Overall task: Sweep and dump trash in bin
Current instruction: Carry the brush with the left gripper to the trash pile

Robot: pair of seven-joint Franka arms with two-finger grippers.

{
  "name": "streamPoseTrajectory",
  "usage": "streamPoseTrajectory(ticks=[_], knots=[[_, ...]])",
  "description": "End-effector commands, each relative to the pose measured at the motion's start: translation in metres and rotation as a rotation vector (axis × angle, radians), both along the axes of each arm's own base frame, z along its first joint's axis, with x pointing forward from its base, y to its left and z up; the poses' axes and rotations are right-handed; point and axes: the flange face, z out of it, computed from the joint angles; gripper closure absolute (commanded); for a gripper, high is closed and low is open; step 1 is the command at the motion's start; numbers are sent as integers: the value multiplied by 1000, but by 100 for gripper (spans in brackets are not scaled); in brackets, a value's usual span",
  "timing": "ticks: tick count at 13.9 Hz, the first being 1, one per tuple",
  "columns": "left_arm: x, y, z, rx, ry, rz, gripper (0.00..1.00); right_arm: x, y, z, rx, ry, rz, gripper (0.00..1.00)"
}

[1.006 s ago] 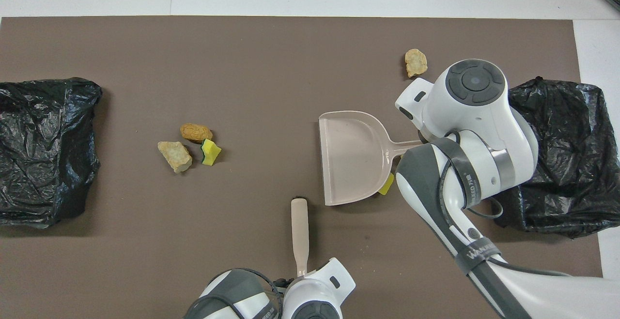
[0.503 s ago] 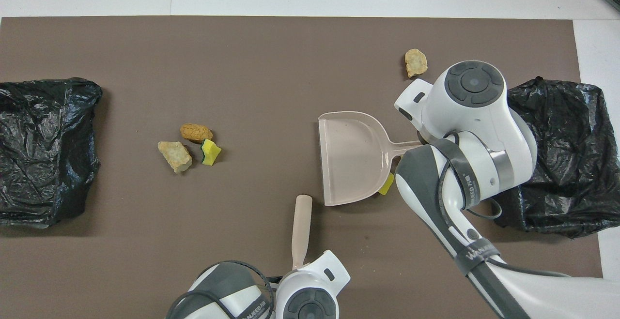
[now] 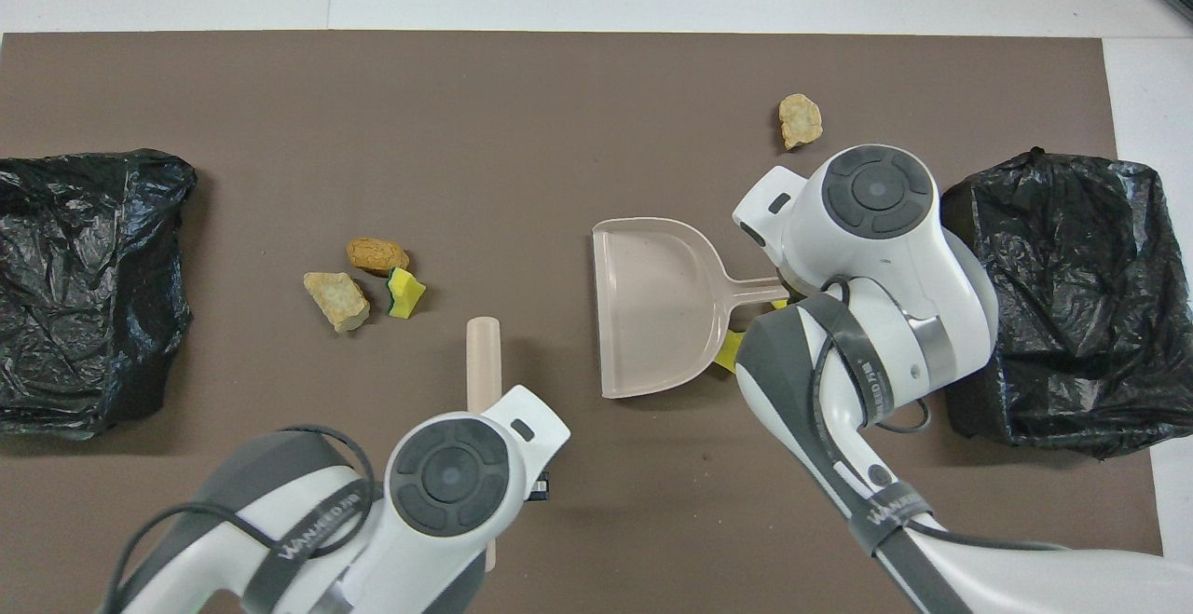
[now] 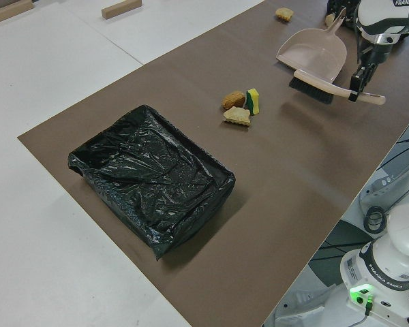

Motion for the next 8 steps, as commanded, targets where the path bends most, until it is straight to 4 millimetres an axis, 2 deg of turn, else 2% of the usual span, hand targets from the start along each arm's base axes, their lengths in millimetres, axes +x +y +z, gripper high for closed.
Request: streamPoseTrajectory(ticks=[1,4,7,8], knots=[[43,69,37,-2,-10,6,100,-10,16,-4,0,-44,-13,100],[93,131,40,11,-45,-21,100,-5,27,-19,20,-85,12,100],[130,201,34,-18,-81,-68,100,-2,31,-31,23,-88,0,100],[143,224,33,-32,-120,-74,100,-5,40,-35,17,-88,7,100]])
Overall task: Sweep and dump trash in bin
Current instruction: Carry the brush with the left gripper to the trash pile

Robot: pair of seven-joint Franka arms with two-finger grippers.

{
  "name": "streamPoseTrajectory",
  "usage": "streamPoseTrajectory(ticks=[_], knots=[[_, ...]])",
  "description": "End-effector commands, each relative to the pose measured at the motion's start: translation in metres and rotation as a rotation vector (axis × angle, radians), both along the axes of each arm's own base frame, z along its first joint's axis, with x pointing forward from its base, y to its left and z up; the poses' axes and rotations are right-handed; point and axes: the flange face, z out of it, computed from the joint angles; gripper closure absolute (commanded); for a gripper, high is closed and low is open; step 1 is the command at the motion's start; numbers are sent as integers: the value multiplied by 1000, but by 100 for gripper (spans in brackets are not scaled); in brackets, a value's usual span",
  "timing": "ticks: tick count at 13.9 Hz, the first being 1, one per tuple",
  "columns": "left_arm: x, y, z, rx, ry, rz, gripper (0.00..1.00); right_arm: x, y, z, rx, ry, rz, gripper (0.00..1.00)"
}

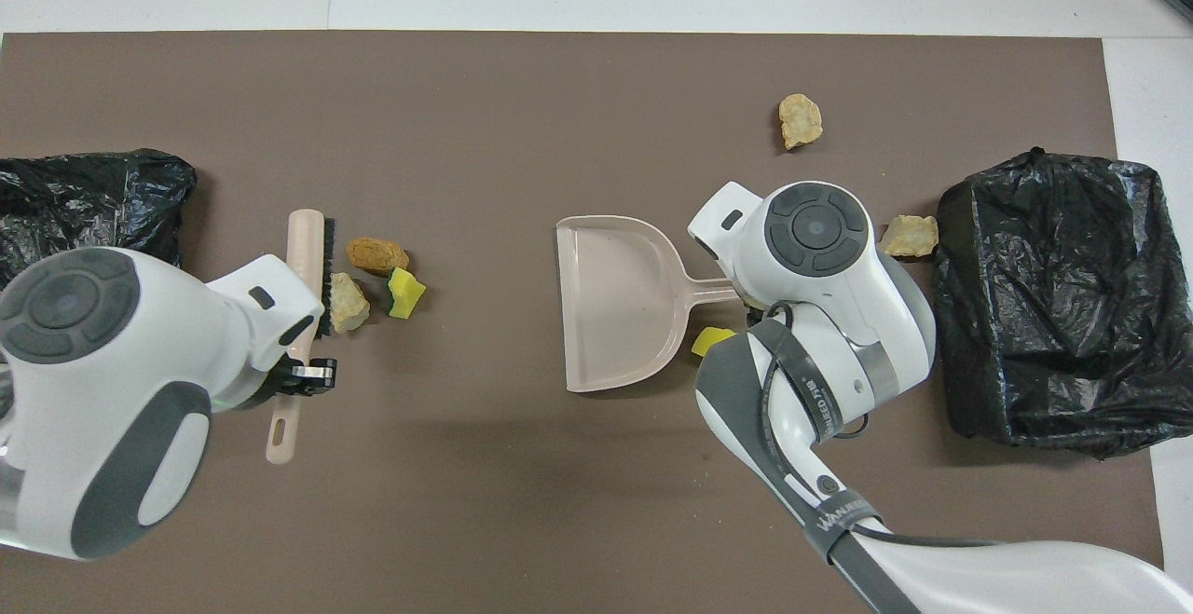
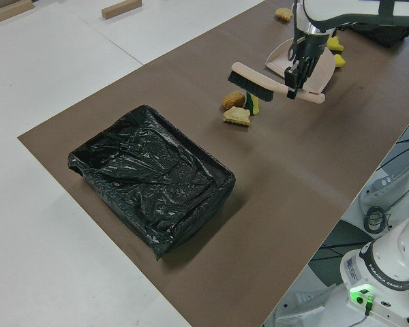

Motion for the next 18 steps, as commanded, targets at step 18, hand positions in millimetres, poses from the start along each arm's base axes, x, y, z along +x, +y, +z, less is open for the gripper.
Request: streamPoseTrajectory(ticks=[18], knots=[[-10,-50,-104,-19,43,-185,100,-12,48,-26,-43,-49,-51,100]])
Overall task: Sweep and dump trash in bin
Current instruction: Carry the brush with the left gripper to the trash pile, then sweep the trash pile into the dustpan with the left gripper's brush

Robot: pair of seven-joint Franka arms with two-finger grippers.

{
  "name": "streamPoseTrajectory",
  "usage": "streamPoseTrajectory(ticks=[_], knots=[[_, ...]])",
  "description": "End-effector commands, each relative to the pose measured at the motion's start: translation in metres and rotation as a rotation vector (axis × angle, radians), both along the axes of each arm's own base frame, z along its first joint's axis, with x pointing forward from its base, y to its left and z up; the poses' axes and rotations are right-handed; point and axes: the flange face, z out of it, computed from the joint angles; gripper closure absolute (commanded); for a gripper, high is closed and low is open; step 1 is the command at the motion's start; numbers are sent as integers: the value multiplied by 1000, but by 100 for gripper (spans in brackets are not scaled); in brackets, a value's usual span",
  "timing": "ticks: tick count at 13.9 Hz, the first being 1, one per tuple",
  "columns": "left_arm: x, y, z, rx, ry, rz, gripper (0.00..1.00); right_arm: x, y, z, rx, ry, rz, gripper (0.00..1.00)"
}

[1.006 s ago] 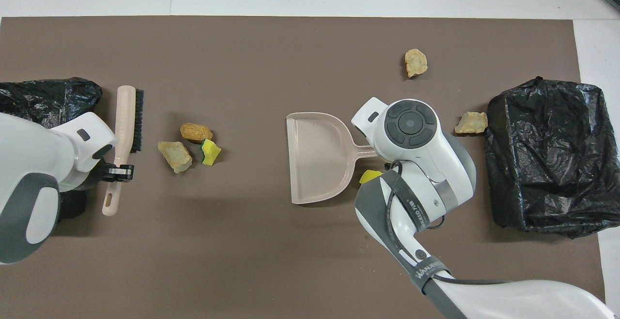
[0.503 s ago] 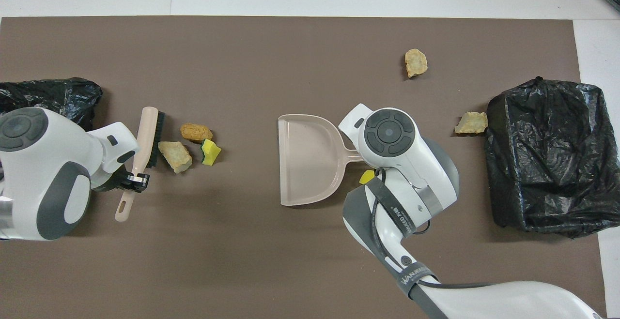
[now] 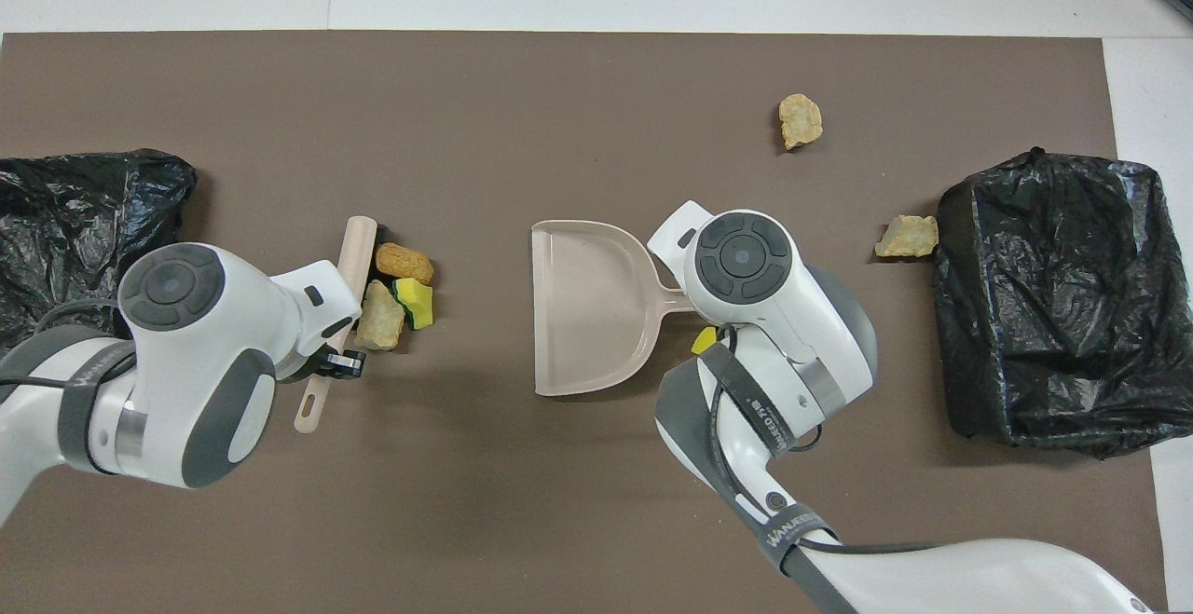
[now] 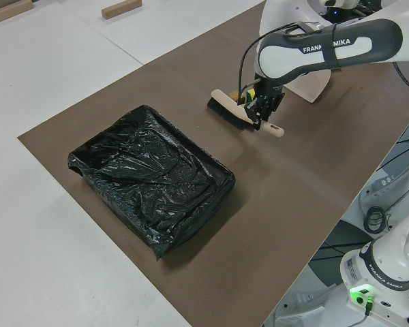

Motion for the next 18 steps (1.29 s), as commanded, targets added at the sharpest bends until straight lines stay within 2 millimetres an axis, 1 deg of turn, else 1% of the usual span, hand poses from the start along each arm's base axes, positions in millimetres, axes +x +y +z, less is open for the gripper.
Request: streamPoseTrajectory(ticks=[1,3,5,6,7,9,11,12,13,15,16,18], knots=[[-29,-40,4,-7,20,11,100,0,12,-11,-2,-25,-30,100],[-45,-75,7,-64,42,34,100,-1,16,-11,6,-35,-31,100],[-65,-112,12,-95,49,23,100,0,16,-14,5,-32,-31,100],[-75,-126,13,-106,55,21,100,0,15,-14,5,-33,-32,100],[-84,-140,16,-121,63,18,100,0,15,-14,5,-33,-32,100],[-95,-157,19,-173,94,69,100,0,16,-15,4,-31,-32,100],[-108,-182,27,-195,101,118,100,0,16,-15,9,-35,-30,100],[-108,-190,31,-197,90,166,100,0,15,-15,7,-35,-33,100],[-105,-194,35,-200,81,204,100,1,14,-15,7,-35,-33,100],[-97,-191,50,-218,63,234,100,5,11,-13,4,-33,-41,100],[-94,-191,61,-235,52,260,100,7,10,-9,6,-34,-40,100],[-75,-184,81,-269,18,297,100,11,5,-6,4,-34,-44,100]])
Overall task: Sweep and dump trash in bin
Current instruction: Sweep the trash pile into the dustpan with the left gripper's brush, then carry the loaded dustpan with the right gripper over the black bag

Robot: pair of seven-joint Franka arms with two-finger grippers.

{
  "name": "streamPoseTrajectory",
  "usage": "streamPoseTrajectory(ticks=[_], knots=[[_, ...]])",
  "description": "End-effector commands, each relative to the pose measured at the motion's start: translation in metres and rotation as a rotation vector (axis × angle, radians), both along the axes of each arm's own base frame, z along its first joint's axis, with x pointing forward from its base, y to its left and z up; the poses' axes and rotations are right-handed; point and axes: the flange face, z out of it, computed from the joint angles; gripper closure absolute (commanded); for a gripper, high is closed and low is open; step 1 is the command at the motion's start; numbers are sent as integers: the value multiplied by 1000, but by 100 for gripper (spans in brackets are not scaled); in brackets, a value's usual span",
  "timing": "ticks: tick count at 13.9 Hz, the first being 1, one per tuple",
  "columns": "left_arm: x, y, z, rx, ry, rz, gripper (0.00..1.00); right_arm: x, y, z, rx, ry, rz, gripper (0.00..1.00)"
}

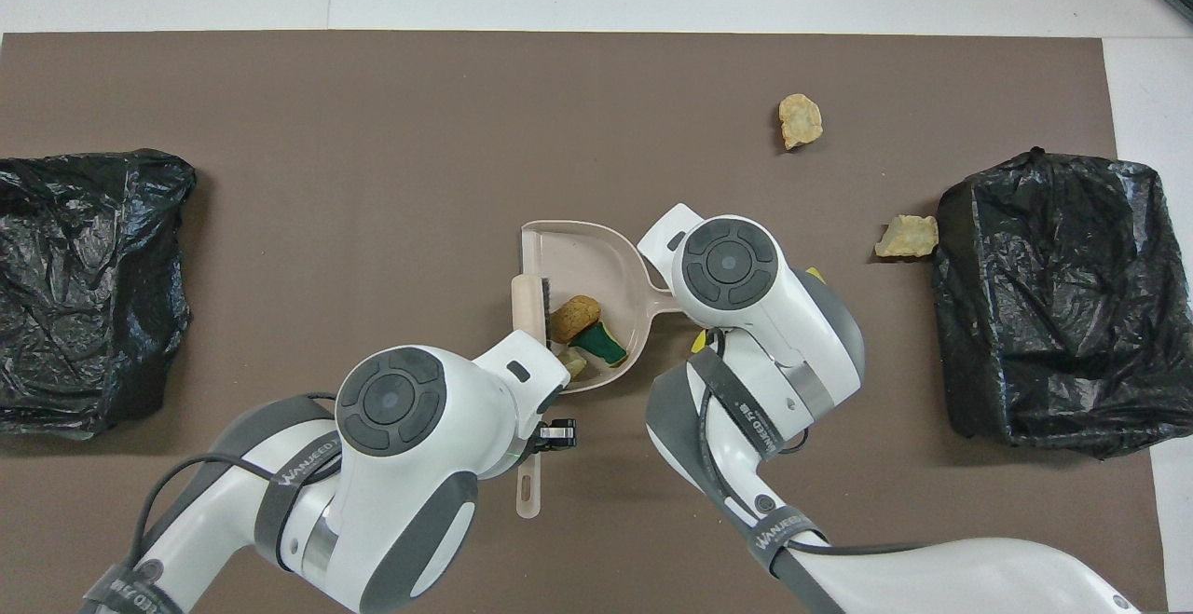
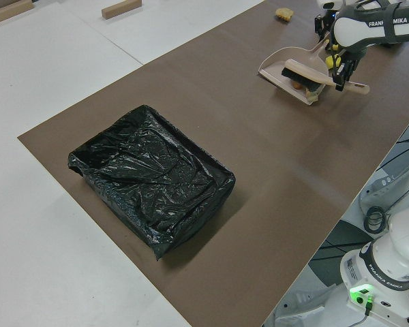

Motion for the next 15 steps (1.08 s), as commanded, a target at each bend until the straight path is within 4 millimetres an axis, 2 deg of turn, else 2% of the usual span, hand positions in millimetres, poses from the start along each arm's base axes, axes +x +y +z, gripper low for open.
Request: streamPoseTrajectory(ticks=[1,3,7,8,10,13,15], knots=[[24,14,28,-49,-32,77,100,12,-4,-1,-2,-24,-31,100],[38,25,34,-55,-43,105,100,14,-7,-1,-3,-23,-37,100],[18,43,25,30,109,76,100,19,-16,8,-4,-23,-45,100],[18,59,25,49,146,90,100,24,-20,17,-5,-15,-42,100],[11,72,23,94,207,86,100,34,-34,37,-14,8,-36,100],[-5,70,23,166,181,57,100,46,-68,63,-12,20,-15,100],[-36,48,18,201,113,98,100,52,-100,79,35,28,-11,100]])
